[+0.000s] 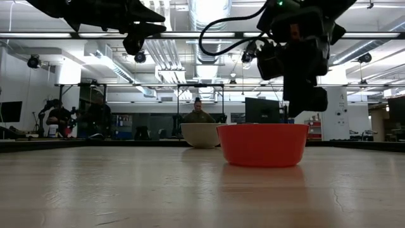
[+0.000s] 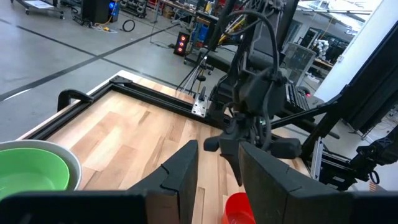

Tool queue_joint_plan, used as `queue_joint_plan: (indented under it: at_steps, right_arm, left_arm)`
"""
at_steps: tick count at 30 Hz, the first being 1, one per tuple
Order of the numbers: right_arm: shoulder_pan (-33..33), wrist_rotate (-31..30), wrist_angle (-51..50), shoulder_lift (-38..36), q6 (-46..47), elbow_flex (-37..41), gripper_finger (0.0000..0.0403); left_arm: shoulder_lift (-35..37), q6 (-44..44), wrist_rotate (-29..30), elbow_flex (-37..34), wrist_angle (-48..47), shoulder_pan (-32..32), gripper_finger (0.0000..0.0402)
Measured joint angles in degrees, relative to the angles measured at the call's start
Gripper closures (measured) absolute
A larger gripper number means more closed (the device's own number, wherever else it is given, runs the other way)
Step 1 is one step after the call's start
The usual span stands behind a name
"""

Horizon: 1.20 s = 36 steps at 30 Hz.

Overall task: Nest bowls inside each other
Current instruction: Stack the red bowl on top of the green bowl

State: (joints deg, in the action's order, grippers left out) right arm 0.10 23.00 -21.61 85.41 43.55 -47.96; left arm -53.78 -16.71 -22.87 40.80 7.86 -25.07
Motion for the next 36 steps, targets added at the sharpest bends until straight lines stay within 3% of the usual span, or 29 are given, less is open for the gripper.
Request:
queue_joint_plan:
  at_steps: [30,36]
  right_arm:
    - [2.13,-0.2,5.02,0.02,5.54,4.58,0.0232]
    - [2.77,0.33,11.74,0.01,8.01,7.78,0.023]
  left_arm:
    - [0.0,0.0,0.0,0.0,0.0,-0.01,0.028]
    - [0.0,0.0,0.0,0.0,0.0,-0.01,0.028]
